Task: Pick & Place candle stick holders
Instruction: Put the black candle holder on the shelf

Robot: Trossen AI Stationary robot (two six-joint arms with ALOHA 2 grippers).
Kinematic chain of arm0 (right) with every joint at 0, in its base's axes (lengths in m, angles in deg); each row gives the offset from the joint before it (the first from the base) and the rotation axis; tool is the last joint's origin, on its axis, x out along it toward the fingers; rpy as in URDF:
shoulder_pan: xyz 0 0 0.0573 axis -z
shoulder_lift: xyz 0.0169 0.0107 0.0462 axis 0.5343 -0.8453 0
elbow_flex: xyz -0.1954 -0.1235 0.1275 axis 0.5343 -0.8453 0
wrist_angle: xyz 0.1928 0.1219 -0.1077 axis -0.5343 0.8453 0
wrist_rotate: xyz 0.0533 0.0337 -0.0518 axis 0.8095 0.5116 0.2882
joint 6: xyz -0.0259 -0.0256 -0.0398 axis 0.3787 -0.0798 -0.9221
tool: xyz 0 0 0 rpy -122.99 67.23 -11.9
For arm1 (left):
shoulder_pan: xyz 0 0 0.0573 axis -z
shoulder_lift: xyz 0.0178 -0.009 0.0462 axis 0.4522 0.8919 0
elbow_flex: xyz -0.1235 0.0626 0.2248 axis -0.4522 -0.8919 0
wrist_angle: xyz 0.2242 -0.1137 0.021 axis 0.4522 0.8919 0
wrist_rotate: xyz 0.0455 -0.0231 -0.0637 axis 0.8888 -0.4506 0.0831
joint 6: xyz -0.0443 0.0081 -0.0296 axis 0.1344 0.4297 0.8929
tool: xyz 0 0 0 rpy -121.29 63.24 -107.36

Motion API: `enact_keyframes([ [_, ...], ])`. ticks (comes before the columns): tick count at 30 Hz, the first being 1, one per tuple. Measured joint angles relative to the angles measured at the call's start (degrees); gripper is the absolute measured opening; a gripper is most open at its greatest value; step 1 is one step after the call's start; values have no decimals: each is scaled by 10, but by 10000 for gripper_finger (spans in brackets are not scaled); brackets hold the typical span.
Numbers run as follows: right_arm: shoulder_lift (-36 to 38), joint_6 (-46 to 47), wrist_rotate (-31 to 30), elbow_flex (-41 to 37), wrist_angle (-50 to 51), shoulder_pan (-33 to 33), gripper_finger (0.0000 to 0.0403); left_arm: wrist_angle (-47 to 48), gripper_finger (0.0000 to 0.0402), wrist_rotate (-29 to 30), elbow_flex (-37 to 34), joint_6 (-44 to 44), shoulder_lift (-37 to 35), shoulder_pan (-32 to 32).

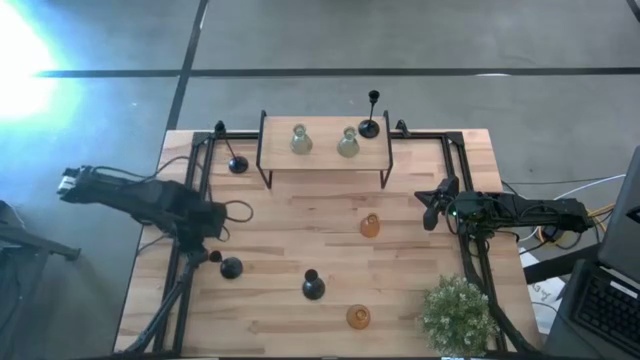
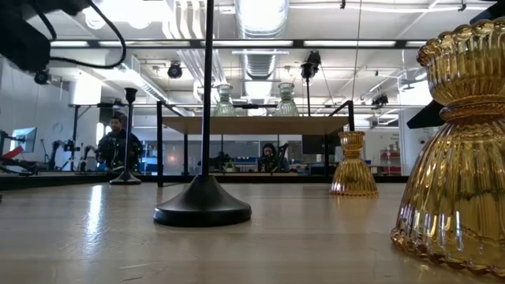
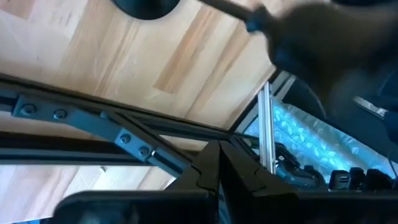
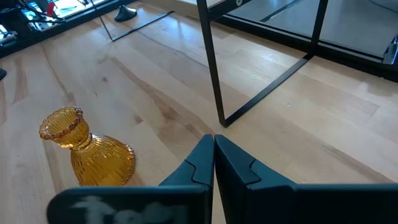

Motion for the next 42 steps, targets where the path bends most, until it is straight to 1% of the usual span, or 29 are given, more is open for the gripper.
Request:
enact_keyframes([
  [6,0,0,0,0,0,0,8,-25,12,53,-4,0,-1,0],
  [10,0,0,0,0,0,0,8,-27,19,58,-4,-11,-1,0],
  [13,0,0,0,0,0,0,8,-27,43,34,-4,-13,-1,0],
  [16,0,0,0,0,0,0,8,-19,73,-25,6,6,-6,0],
  [17,0,0,0,0,0,0,8,-18,83,-33,13,17,-8,1],
  [20,0,0,0,0,0,0,8,-19,106,-22,39,40,-14,0],
  [22,0,0,0,0,0,0,8,-23,115,7,56,55,-17,0],
  [25,0,0,0,0,0,0,8,-35,119,31,73,73,-16,0],
  [30,0,0,0,0,0,0,8,-62,119,32,86,87,-7,0],
  [42,0,0,0,0,0,0,8,-63,118,38,91,87,-2,0],
])
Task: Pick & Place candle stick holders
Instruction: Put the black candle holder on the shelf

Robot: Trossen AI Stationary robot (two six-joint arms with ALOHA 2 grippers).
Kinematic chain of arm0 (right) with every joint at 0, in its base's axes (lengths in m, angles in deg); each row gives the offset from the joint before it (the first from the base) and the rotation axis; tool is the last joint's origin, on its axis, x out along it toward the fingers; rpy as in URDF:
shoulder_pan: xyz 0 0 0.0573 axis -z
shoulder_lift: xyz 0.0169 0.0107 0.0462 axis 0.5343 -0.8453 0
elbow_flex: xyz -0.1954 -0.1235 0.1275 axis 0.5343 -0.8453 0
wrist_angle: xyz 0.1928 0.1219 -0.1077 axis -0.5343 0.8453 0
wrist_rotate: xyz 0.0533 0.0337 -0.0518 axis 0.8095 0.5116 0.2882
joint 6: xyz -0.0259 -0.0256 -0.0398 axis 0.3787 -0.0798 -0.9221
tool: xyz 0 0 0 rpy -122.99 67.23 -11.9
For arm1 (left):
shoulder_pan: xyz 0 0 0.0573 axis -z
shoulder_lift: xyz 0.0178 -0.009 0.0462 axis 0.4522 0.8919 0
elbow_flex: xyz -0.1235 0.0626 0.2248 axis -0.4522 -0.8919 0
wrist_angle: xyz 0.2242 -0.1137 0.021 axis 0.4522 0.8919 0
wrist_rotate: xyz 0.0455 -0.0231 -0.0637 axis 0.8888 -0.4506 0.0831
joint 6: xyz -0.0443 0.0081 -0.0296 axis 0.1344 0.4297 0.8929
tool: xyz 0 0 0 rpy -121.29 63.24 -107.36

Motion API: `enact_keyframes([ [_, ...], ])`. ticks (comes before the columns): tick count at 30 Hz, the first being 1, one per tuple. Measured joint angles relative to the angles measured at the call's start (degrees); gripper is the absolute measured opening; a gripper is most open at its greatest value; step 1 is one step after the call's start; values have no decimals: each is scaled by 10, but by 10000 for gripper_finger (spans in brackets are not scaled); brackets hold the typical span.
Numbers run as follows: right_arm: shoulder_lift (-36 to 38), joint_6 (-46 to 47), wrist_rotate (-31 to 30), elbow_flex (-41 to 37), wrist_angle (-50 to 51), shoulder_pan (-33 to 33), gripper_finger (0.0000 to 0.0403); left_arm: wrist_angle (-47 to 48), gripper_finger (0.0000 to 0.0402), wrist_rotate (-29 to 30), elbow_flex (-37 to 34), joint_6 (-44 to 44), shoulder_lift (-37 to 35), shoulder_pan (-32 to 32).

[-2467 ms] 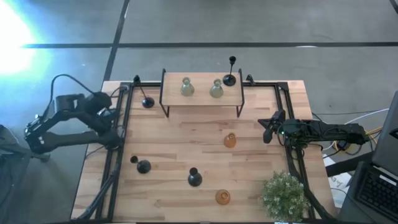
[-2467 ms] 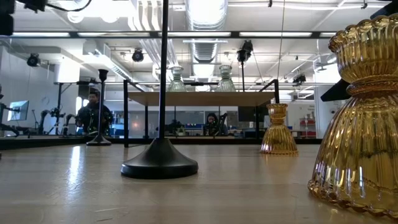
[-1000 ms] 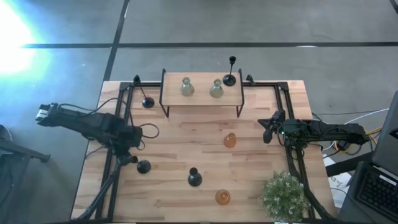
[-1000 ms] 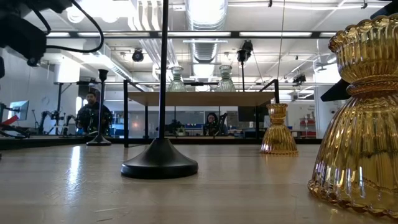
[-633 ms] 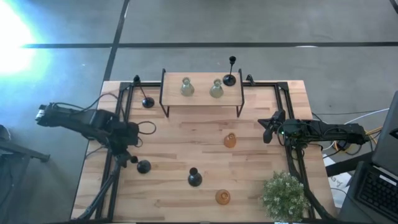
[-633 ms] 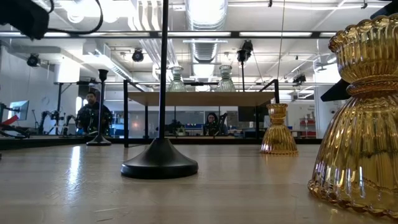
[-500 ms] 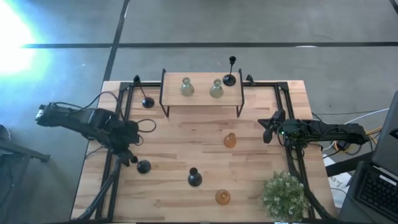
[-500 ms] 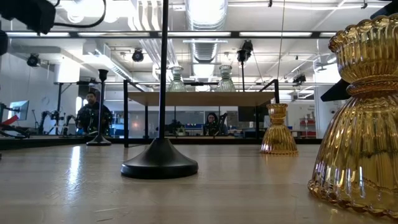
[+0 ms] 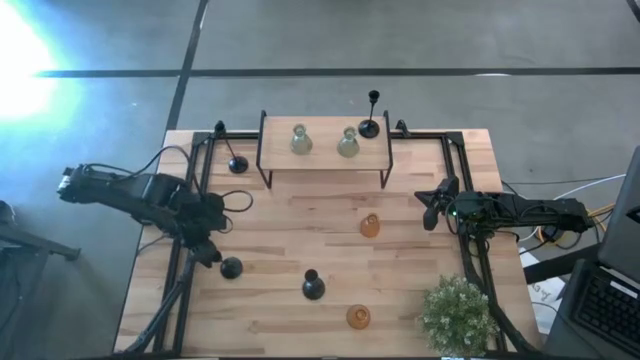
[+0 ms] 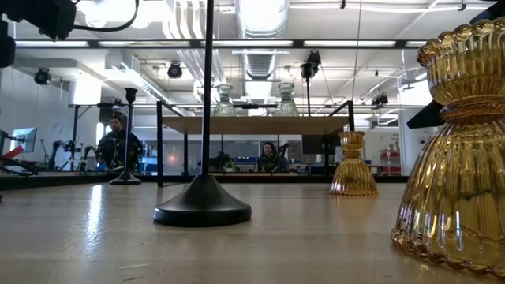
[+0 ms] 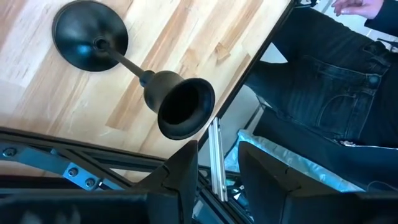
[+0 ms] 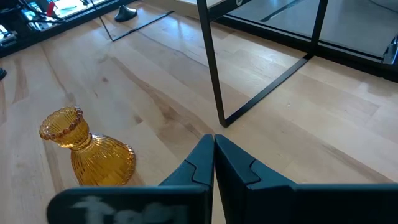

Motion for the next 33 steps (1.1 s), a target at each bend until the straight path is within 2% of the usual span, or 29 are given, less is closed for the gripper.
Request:
enact_keyframes([
  [6,0,0,0,0,0,0,8,2,117,-8,16,13,-2,0],
  [13,0,0,0,0,0,0,8,61,117,83,54,9,-3,0],
  [19,0,0,0,0,0,0,8,100,117,109,48,-23,24,0],
  [33,0,0,0,0,0,0,8,64,117,125,47,-86,92,0],
])
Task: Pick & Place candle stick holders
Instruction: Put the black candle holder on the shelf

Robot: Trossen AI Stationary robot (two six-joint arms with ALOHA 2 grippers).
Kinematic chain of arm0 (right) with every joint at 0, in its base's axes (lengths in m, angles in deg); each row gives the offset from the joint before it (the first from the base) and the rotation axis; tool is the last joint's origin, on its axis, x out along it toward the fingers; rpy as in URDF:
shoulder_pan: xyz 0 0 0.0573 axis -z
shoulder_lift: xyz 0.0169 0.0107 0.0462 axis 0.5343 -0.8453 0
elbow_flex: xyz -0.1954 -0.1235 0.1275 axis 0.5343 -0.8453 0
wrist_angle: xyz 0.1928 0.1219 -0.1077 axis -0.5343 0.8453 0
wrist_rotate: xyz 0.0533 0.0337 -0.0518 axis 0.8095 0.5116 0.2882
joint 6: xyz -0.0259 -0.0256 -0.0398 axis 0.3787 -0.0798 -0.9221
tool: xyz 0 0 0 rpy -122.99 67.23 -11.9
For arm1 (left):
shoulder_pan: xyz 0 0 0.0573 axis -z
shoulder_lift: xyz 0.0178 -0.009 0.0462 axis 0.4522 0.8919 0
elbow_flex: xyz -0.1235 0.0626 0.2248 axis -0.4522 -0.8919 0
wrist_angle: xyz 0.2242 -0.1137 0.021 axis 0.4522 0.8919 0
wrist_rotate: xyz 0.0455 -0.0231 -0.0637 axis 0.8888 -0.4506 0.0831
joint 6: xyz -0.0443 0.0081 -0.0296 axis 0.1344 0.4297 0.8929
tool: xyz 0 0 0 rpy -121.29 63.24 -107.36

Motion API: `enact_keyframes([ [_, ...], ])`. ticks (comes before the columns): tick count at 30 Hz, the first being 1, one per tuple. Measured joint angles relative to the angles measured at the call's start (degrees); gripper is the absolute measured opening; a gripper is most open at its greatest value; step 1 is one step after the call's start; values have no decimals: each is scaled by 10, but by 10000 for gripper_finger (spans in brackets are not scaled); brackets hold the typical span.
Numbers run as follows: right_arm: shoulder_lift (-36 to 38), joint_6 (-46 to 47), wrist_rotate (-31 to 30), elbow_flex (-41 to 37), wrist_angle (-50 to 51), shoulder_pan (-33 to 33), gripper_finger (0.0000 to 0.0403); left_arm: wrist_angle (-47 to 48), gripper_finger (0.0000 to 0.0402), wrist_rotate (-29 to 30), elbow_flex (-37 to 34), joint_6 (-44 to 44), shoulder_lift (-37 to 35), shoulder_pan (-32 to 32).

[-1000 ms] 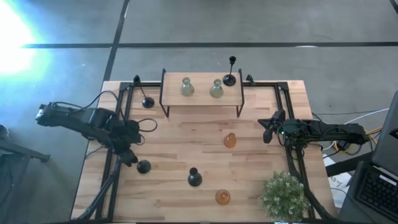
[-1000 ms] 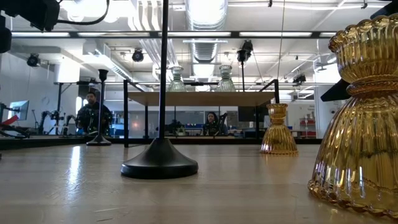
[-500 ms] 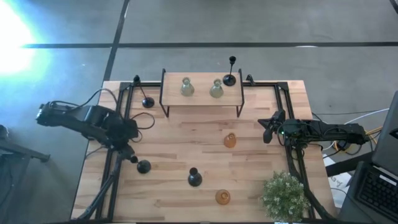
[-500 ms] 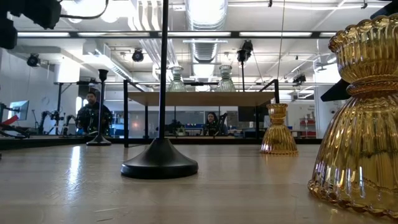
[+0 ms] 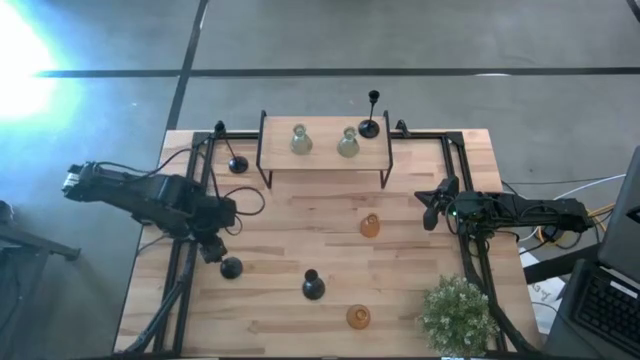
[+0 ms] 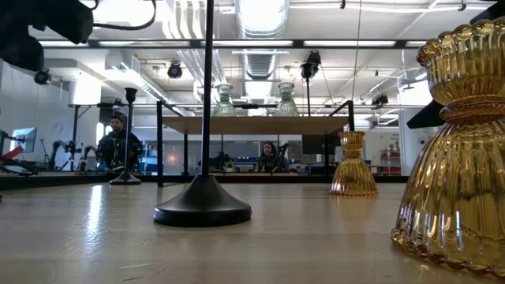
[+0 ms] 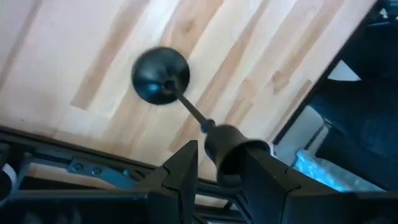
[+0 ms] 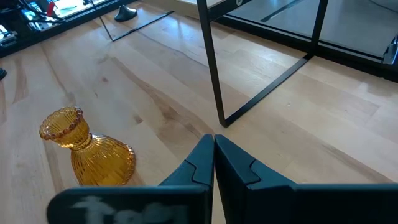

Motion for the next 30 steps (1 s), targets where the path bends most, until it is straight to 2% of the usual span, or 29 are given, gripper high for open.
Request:
enact_keyframes([
  [5,0,0,0,0,0,0,8,0,103,12,0,-2,18,0],
  [11,0,0,0,0,0,0,8,7,17,16,1,-19,31,0],
  [16,0,0,0,0,0,0,8,-4,16,-9,21,-40,33,-6],
  [19,0,0,0,0,0,0,8,10,16,-11,64,-52,29,-20],
  [23,0,0,0,0,0,0,8,76,16,-10,138,-74,37,-63],
  [27,0,0,0,0,0,0,8,160,16,-8,238,-132,59,-131],
  [30,0,0,0,0,0,0,8,169,16,-30,318,-191,90,-196],
])
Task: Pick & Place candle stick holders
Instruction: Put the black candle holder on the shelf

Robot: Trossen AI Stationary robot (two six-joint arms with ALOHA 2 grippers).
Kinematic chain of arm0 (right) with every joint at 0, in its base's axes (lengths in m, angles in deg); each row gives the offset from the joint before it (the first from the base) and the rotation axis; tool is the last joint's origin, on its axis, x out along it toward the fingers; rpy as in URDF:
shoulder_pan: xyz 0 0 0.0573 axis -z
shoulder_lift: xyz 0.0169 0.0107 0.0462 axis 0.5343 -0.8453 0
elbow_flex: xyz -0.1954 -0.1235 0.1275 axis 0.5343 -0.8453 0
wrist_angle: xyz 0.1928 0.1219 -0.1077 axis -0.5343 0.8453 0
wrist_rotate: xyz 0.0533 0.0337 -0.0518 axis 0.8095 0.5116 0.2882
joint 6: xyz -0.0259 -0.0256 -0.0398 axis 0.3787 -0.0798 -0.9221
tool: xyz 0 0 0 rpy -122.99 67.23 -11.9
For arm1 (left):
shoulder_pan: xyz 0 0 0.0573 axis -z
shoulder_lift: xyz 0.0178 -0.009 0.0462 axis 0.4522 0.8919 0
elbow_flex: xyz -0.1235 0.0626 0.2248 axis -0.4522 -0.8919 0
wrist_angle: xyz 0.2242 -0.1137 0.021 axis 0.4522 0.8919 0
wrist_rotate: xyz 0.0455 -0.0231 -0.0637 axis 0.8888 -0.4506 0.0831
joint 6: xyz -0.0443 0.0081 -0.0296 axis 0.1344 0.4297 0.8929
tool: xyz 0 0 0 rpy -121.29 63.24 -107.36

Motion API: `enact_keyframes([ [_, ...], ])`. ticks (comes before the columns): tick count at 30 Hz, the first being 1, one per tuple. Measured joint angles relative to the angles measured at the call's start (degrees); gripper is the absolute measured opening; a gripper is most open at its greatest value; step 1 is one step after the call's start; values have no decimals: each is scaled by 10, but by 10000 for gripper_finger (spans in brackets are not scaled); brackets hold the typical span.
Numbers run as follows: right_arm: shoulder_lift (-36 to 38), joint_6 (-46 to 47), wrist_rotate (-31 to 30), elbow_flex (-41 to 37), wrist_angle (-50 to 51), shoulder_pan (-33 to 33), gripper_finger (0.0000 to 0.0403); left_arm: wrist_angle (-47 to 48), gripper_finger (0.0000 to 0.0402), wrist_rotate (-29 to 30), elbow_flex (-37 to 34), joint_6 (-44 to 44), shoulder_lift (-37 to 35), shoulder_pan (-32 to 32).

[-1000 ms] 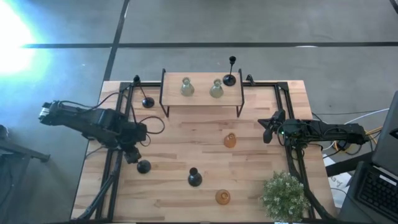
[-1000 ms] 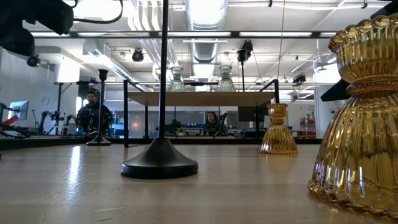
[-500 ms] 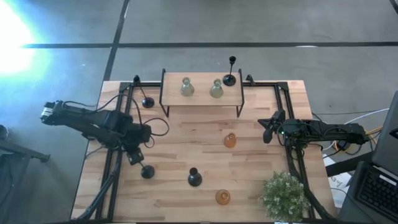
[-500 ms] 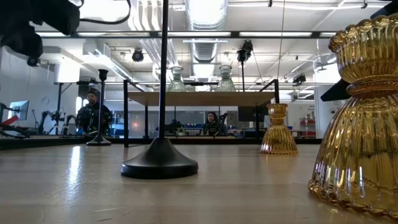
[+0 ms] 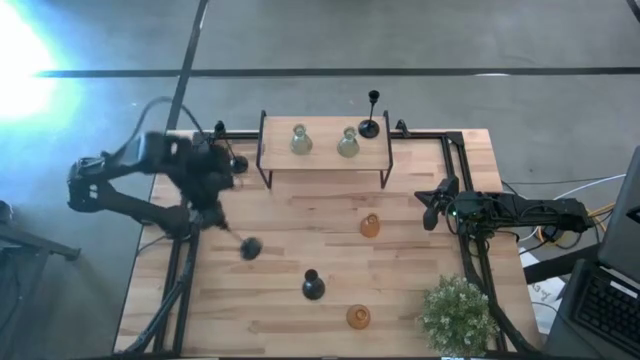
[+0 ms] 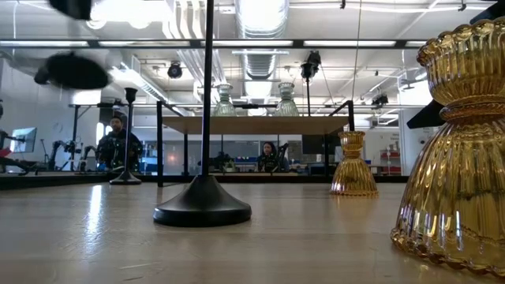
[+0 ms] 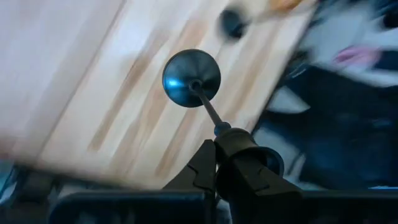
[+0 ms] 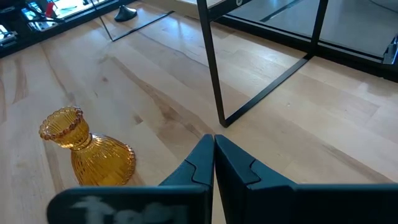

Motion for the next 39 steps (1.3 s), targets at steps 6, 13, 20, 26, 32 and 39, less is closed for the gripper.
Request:
enact_keyframes([
  [6,0,0,0,0,0,0,8,2,16,-75,143,-118,102,-127],
  [13,0,0,0,0,0,0,8,2,16,-101,241,-228,216,-178],
  [20,0,0,0,0,0,0,8,2,16,-74,249,-292,259,-177],
  [26,0,0,0,0,0,0,8,2,16,-41,246,-319,262,-177],
  [32,0,0,0,0,0,0,8,2,16,-10,246,-332,260,-180],
  [39,0,-7,-15,0,-1,0,8,2,16,-11,246,-345,263,-180],
])
